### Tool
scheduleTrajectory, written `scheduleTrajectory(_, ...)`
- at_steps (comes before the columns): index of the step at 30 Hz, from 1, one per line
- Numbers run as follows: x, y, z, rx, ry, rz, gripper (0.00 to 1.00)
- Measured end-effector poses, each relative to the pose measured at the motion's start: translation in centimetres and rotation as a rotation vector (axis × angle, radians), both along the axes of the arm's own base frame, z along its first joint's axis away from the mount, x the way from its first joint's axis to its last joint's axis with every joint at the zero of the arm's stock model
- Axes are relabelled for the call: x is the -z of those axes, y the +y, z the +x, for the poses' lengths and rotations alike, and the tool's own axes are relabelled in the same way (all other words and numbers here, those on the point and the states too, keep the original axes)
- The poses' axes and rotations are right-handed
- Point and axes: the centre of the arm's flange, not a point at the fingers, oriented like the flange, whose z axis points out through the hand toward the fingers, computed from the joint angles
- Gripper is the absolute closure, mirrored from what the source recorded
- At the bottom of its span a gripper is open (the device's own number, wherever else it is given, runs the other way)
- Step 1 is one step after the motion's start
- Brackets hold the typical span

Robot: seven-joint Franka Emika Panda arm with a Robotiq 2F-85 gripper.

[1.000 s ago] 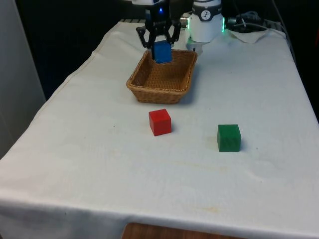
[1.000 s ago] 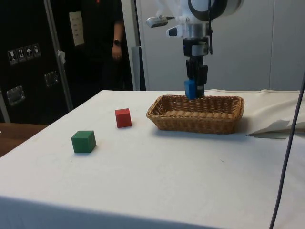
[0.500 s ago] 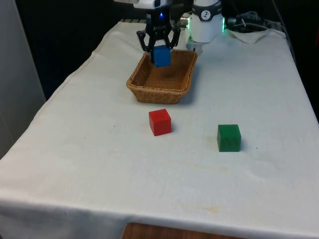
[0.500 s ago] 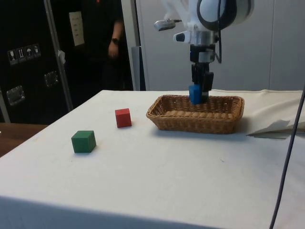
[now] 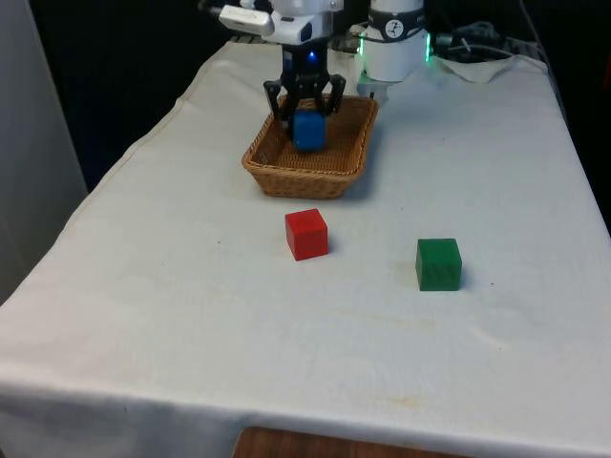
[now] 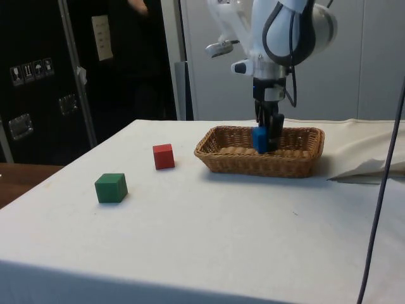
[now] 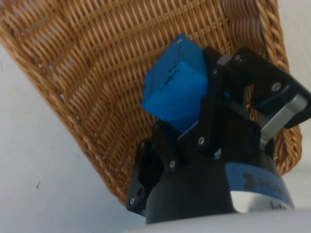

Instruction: Pick up the blue cube and place it into the basket.

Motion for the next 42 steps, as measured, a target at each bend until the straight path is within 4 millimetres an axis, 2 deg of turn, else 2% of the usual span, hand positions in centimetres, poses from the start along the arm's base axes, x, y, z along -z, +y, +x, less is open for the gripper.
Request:
scheduleTrajectory(11,0.3,0.2,0.0,-0.005,-0.003,-0.005,0.99)
scheduleTrajectory(18,1.0,1.1,0.3,-0.007,0.012,-0.003,0.99)
scheduleTrajectory(42,1.1,1.3,0.5,-0.006,0.013,-0.003,0.99)
